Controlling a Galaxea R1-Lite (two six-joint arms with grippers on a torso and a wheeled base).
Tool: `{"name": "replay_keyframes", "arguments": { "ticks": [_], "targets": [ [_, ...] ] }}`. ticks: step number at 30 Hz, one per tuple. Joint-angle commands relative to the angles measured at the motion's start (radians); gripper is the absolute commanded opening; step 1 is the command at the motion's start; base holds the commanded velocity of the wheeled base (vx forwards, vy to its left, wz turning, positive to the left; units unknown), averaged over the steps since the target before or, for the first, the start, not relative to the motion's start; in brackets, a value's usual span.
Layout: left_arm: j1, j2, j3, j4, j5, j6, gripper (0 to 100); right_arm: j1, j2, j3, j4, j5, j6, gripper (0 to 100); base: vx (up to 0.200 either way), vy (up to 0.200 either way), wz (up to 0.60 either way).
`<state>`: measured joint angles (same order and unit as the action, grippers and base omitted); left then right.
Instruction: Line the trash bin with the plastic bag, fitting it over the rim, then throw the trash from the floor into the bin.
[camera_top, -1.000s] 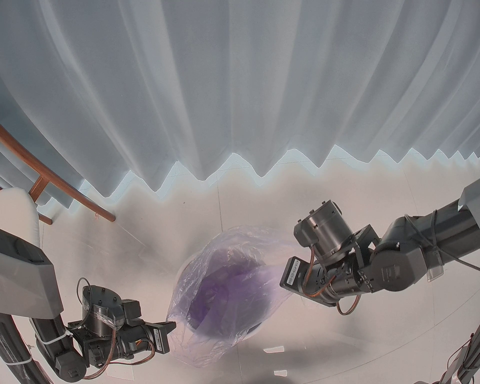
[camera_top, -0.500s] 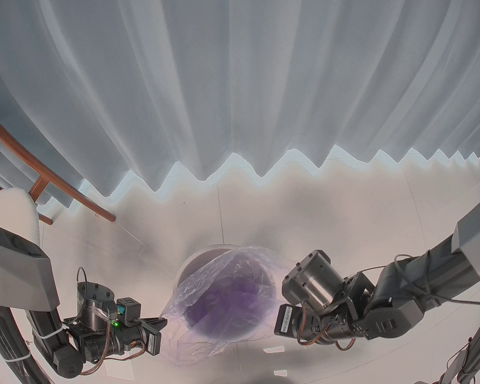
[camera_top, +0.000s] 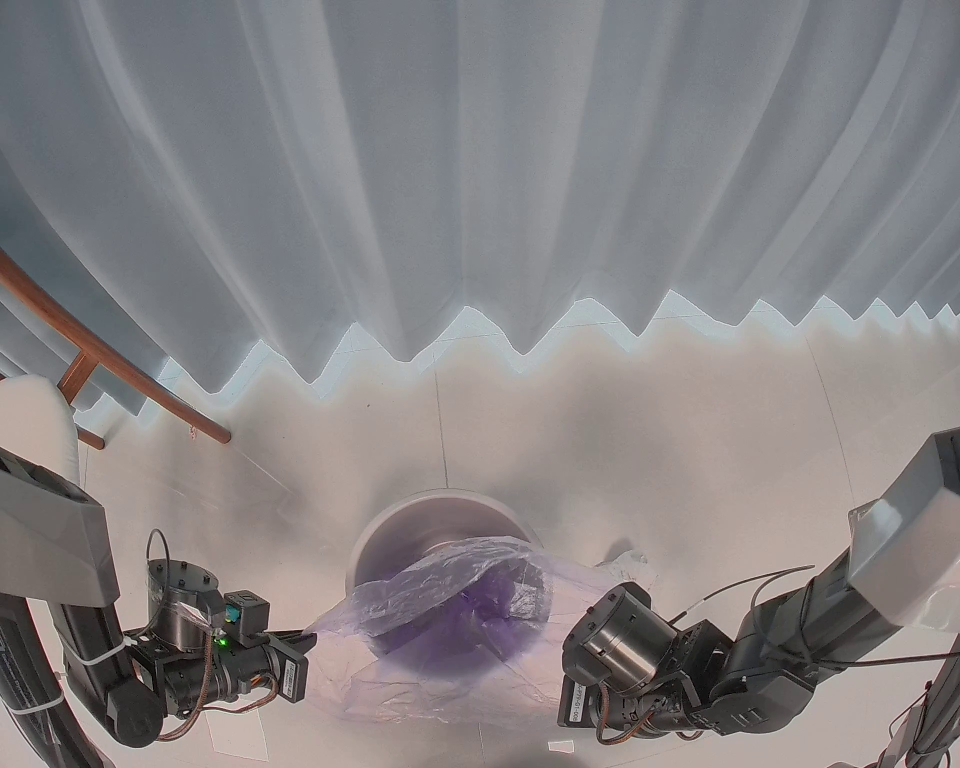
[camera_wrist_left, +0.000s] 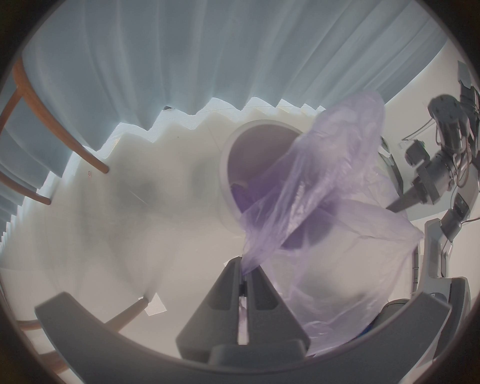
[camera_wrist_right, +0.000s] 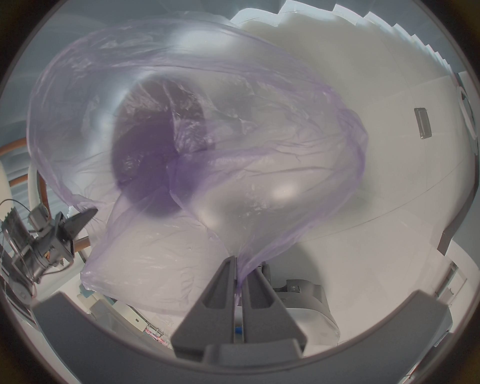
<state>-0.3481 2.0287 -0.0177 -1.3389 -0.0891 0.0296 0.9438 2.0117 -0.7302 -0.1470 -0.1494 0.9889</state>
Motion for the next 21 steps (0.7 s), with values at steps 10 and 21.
{"name": "replay_keyframes", "arguments": {
  "ticks": [10,21],
  "targets": [
    [0.107,0.005,-0.047,-0.002,-0.057,0.073,0,-0.013,0.076,0.006,-0.002,-0.019,-0.006,0,0.0,0.0,0.0],
    [0.109,0.031,0.002,-0.002,-0.057,0.096,0,-0.014,0.136,0.012,-0.036,-0.087,-0.012,0,0.0,0.0,0.0]
  ]
}}
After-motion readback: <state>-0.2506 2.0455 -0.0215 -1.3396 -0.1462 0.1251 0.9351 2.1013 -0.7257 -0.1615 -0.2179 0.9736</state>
